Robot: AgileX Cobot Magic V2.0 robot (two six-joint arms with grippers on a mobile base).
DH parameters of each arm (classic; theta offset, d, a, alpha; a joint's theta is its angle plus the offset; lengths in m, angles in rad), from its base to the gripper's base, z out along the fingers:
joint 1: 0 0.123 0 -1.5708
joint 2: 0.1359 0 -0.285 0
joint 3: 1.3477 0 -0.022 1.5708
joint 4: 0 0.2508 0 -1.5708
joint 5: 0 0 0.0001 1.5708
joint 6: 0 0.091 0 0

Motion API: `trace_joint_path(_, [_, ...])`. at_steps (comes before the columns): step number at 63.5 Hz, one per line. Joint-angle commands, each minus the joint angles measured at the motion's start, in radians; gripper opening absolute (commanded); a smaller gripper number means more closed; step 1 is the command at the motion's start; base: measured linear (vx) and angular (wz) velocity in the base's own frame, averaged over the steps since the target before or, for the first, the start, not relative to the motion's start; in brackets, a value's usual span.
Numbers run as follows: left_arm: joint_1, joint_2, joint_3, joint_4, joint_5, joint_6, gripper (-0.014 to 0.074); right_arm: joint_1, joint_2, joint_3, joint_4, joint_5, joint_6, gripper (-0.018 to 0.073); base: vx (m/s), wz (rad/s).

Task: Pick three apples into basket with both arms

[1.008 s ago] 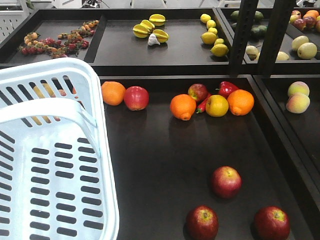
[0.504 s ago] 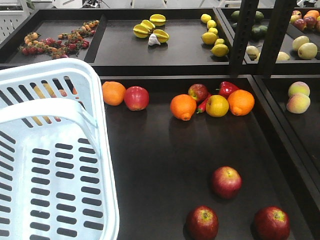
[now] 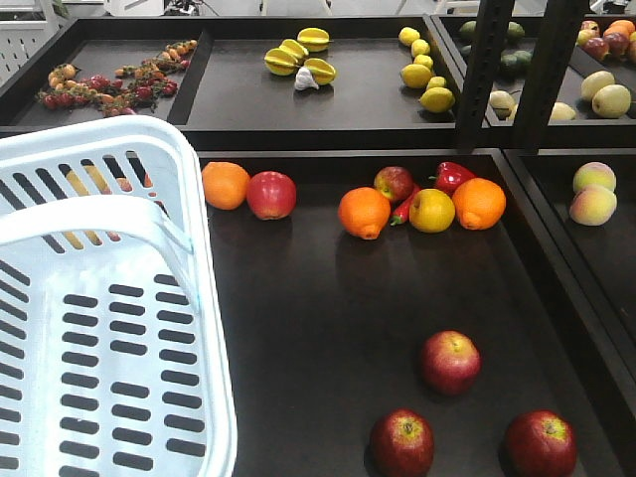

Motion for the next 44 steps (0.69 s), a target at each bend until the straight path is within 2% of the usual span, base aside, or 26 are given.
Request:
trace_joint_path(1, [-0.006,-0.003,-0.034,0.001,-0.092,-0.015,-0.0007,-0.009,-0.011,0.014,-0.007,-0.071,-0.002,-0.0009,0.0,0.0])
trace_joint_path(44, [-0.006,-0.003,-0.034,0.001,-0.092,-0.015,-0.0007,-0.009,-0.011,0.014,-0.007,-0.071,-0.002,-0.0009,0.0,0.0])
